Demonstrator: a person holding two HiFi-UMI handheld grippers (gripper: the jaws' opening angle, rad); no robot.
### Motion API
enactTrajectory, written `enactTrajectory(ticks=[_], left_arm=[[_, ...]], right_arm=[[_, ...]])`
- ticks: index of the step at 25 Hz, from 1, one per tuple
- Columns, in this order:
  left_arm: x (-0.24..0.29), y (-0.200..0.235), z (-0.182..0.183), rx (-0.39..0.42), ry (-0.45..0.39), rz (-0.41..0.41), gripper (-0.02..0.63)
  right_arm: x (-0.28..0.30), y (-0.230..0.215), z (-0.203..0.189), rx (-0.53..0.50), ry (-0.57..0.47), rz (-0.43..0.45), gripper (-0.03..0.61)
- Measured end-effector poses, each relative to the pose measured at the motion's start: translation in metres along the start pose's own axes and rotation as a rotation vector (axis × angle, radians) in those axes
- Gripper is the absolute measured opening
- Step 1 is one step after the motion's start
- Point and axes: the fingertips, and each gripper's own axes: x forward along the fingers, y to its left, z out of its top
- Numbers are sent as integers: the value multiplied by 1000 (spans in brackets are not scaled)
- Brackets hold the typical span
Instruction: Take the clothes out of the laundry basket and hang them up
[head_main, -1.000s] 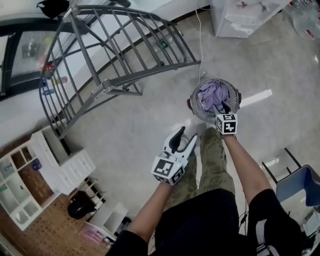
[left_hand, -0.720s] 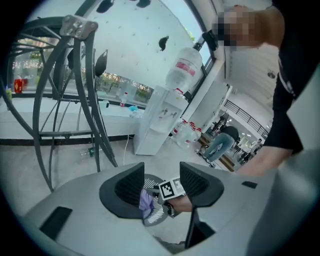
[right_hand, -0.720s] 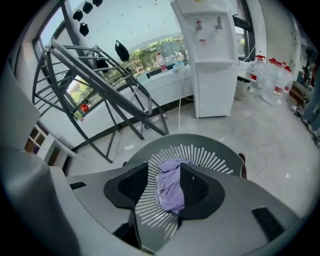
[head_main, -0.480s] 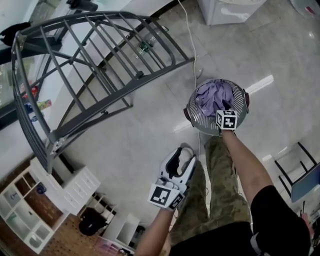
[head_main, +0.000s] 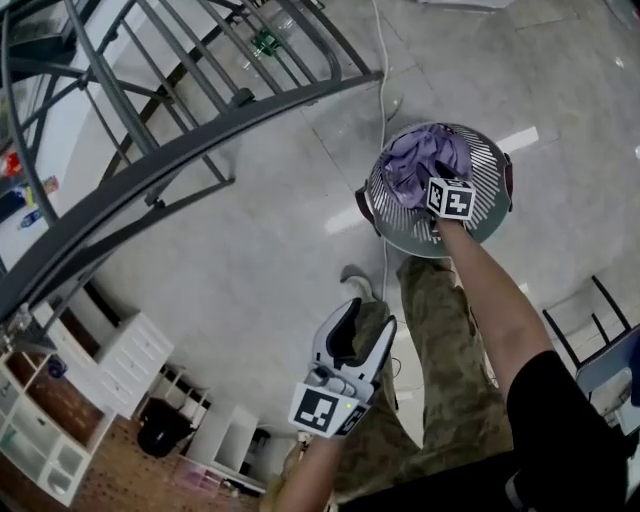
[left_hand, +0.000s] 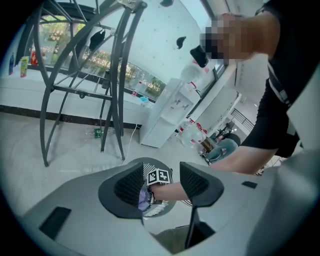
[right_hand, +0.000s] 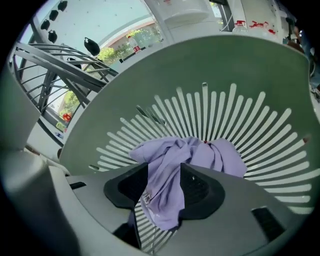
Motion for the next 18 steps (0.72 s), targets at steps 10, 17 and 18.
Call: enactTrajectory(ticks=[10, 17, 18], left_arm=[[0, 24, -37, 1, -8, 29, 193], [0, 23, -38, -8, -10, 15, 195], [0, 24, -38, -8, -11, 22, 195]], right_arm=[[35, -19, -9, 129, -12, -1, 193], [49, -8, -8, 266, -14, 69, 192], [49, -8, -8, 273, -16, 61, 182]])
